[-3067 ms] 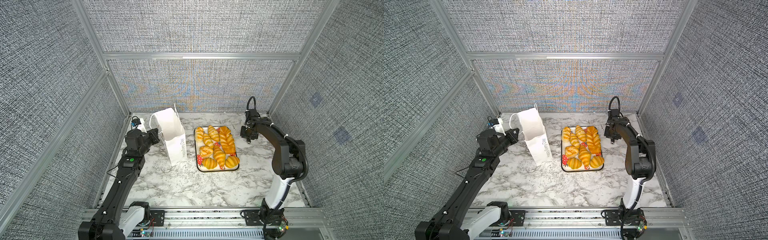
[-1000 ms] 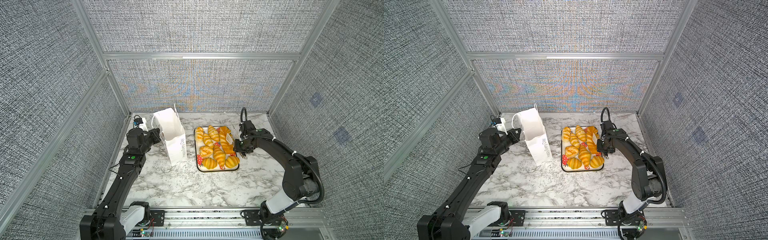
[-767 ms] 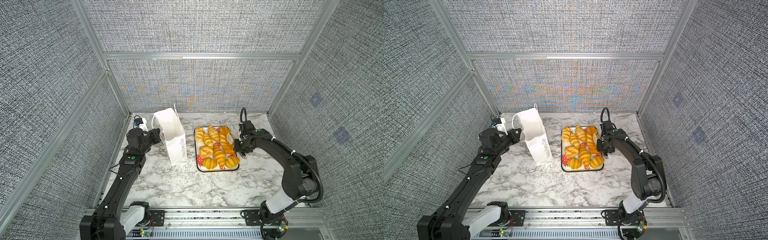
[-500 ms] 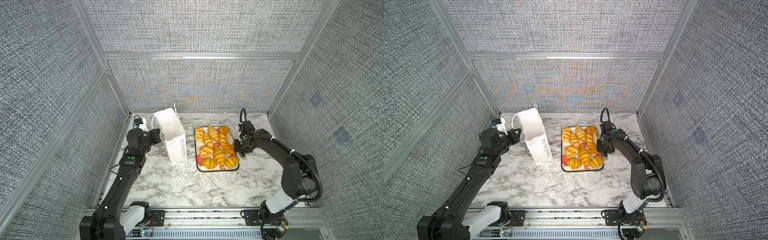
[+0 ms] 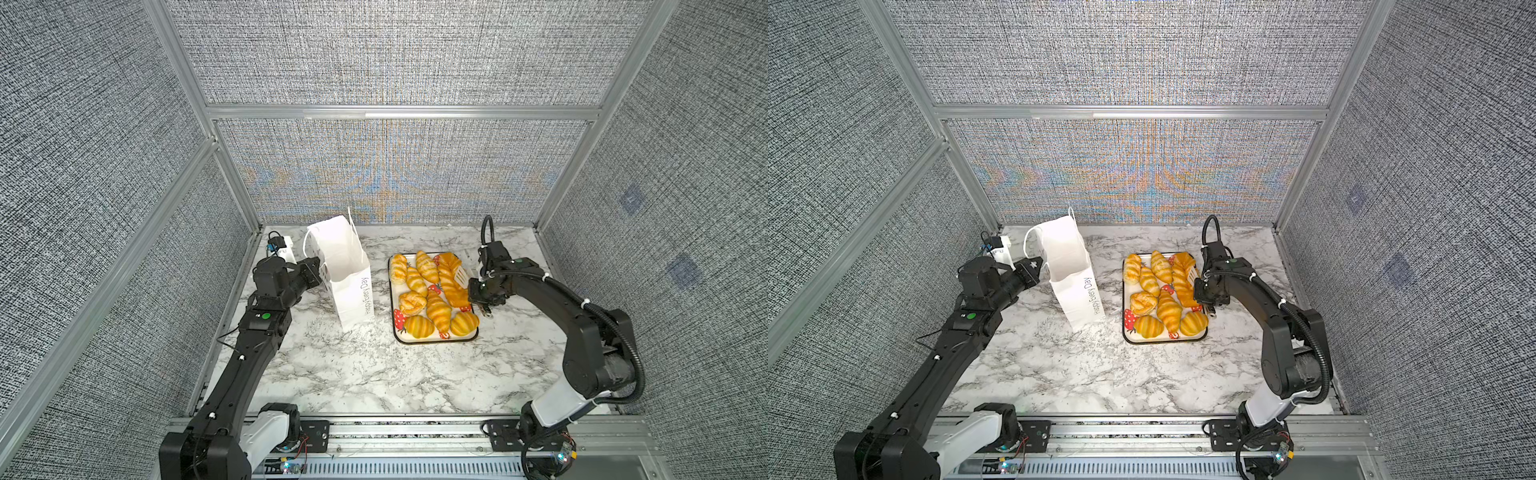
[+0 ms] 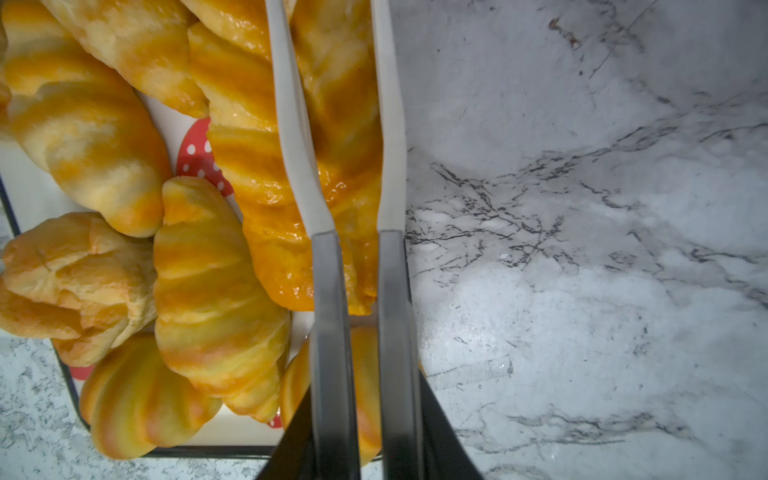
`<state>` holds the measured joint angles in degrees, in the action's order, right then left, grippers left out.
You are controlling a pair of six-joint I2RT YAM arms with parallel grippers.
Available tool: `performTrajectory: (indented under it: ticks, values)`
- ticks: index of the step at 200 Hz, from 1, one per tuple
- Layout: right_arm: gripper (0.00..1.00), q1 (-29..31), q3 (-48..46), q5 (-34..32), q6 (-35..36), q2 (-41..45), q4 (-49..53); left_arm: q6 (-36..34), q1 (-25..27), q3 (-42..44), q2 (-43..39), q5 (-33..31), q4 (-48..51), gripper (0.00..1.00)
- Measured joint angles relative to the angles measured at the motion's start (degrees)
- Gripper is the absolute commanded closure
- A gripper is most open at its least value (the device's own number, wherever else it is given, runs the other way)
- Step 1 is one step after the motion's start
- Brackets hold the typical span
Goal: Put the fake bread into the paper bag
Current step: 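Lower the tongs in the right gripper onto the twisted bread roll, then squeeze the tongs and lift the twisted bread roll off the tray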
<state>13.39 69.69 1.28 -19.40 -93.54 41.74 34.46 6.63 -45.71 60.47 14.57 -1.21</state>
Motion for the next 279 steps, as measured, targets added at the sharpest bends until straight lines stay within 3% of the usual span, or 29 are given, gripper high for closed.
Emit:
performTrajectory:
  ticks: [91,153,279]
  values:
    - [0.77,-0.50,3.30,-0.87,-0.22,2.99,1.31,0.04,0.00,0.00,0.11,0.04,0.00,1.00]
    - [0.77,0.17,5.42,-1.05,-0.50,9.90,2.12,0.07,-0.02,-0.20,0.11,0.42,0.00,1.00]
    - [0.78,8.09,15.13,0.26,-1.25,20.76,0.46,0.00,-0.02,-2.16,-0.44,0.42,1.29,1.00]
